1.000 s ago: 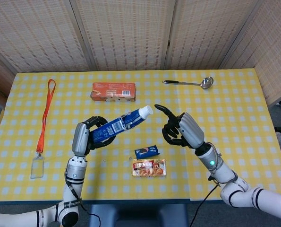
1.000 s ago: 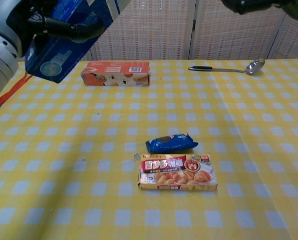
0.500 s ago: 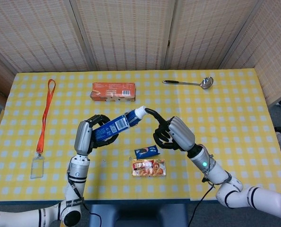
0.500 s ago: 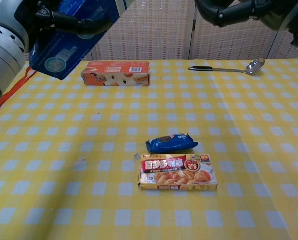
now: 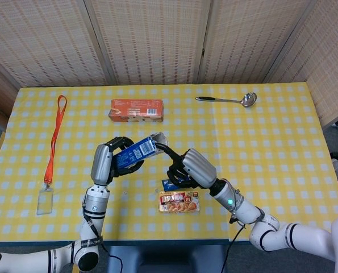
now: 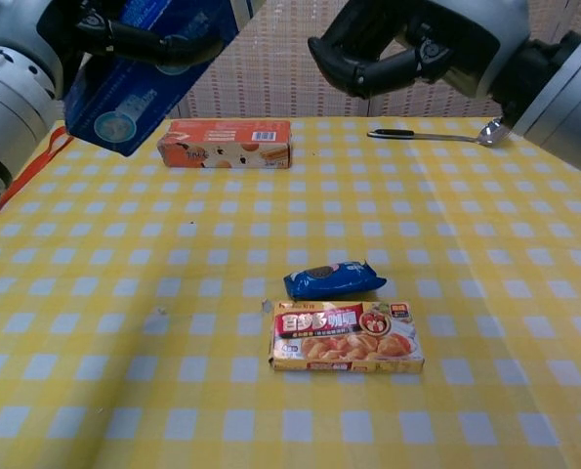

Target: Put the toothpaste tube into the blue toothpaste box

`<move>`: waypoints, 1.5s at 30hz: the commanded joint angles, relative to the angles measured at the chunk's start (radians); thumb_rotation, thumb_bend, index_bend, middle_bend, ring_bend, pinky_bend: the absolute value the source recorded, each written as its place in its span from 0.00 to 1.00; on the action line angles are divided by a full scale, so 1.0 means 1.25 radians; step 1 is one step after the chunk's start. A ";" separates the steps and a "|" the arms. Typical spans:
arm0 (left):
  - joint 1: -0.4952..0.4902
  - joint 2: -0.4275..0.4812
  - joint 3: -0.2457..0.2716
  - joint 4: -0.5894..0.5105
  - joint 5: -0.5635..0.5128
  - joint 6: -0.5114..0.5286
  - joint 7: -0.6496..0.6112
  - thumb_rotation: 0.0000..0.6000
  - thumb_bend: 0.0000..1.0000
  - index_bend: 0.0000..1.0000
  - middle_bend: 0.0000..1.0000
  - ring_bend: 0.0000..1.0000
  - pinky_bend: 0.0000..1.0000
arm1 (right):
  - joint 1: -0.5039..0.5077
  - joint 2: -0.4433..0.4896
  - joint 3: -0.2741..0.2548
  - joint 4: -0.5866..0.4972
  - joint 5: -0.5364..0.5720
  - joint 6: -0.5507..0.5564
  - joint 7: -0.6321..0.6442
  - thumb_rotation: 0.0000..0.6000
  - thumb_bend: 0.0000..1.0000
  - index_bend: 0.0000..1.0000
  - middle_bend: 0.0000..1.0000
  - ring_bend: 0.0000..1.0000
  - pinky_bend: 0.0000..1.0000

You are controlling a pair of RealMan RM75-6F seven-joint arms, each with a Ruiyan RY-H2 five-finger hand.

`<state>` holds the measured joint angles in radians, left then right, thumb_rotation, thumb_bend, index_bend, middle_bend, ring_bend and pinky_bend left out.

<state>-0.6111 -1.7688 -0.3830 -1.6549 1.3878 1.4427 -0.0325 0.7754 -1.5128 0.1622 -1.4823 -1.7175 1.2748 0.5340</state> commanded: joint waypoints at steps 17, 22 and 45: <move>0.052 0.104 0.120 0.106 0.063 -0.018 0.049 1.00 0.34 0.61 0.63 0.53 0.58 | -0.134 0.221 -0.081 -0.063 0.030 0.058 -0.085 1.00 0.63 0.00 0.14 0.31 0.42; 0.076 0.134 0.172 0.179 0.097 -0.014 0.060 1.00 0.34 0.61 0.63 0.53 0.58 | -0.210 0.313 -0.123 -0.132 0.088 0.049 -0.259 1.00 0.57 0.00 0.00 0.06 0.12; 0.181 0.016 0.308 0.616 0.095 -0.089 -0.166 1.00 0.33 0.56 0.61 0.48 0.49 | -0.444 0.311 -0.173 -0.113 0.148 0.187 -0.441 1.00 0.49 0.00 0.00 0.00 0.00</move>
<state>-0.3957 -1.7280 -0.0184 -0.9205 1.5045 1.3573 -0.2171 0.2250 -1.1247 -0.0547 -1.6196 -1.5369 1.5110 -0.0152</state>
